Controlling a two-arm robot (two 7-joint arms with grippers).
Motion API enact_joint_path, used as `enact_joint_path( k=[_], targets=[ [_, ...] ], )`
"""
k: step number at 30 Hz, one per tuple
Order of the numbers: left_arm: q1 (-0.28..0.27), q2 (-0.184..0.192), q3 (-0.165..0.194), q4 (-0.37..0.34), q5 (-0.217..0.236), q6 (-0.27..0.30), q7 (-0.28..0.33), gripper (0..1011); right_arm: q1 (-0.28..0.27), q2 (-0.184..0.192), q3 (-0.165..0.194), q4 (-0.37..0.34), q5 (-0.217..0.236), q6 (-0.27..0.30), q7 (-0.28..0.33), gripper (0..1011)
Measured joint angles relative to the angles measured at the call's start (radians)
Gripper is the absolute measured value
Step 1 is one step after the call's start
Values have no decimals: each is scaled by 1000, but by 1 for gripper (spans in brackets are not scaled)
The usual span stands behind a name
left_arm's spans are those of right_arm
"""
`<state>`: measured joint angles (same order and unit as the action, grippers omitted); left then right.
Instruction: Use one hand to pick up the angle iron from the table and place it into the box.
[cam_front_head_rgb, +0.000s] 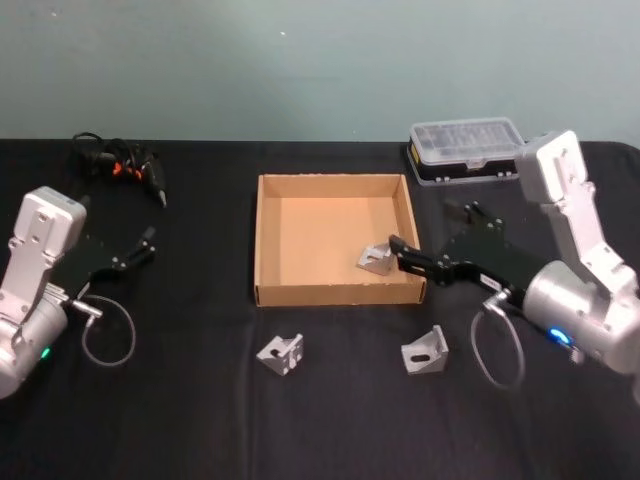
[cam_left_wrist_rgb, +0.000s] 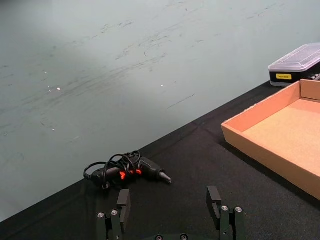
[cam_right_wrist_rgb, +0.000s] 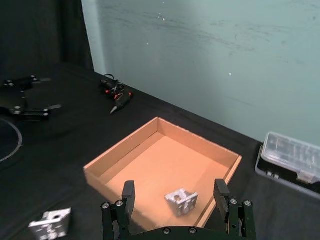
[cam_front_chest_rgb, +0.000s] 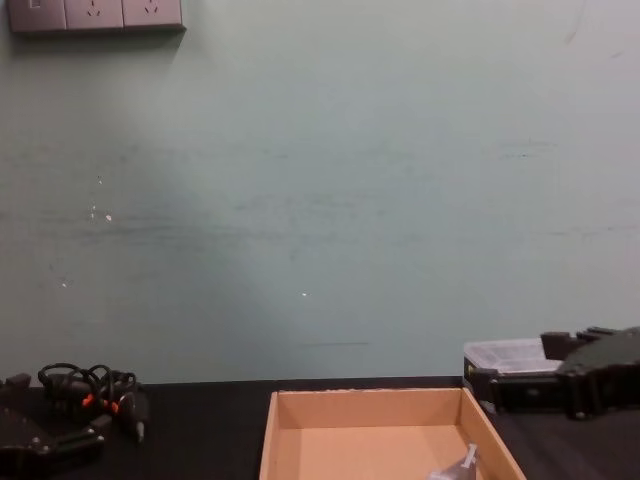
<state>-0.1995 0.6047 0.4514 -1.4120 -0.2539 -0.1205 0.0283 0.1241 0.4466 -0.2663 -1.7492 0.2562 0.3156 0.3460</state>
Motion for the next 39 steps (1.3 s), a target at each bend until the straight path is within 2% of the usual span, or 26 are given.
enact_joint_path(
  k=[8,13,14,18,21,24,30,39],
  targets=[
    [0,0,0,0,0,0,0,1000,-103,37,52,-114,68,54,-12,1000],
    [0,0,0,0,0,0,0,1000,-159,65,86,-183,120,123,-23,1000],
    [0,0,0,0,0,0,0,1000,-171,74,93,-201,134,153,-28,1000],
    [0,0,0,0,0,0,0,1000,-183,89,101,-228,161,220,-35,1000],
    [0,0,0,0,0,0,0,1000,-195,103,113,-247,193,295,-46,1000],
    [0,0,0,0,0,0,0,1000,-198,111,117,-251,208,332,-57,1000],
    [0,0,0,0,0,0,0,1000,-191,113,113,-239,224,373,-82,1000],
    [0,0,0,0,0,0,0,1000,-154,101,75,-192,233,424,-121,1000]
  ],
)
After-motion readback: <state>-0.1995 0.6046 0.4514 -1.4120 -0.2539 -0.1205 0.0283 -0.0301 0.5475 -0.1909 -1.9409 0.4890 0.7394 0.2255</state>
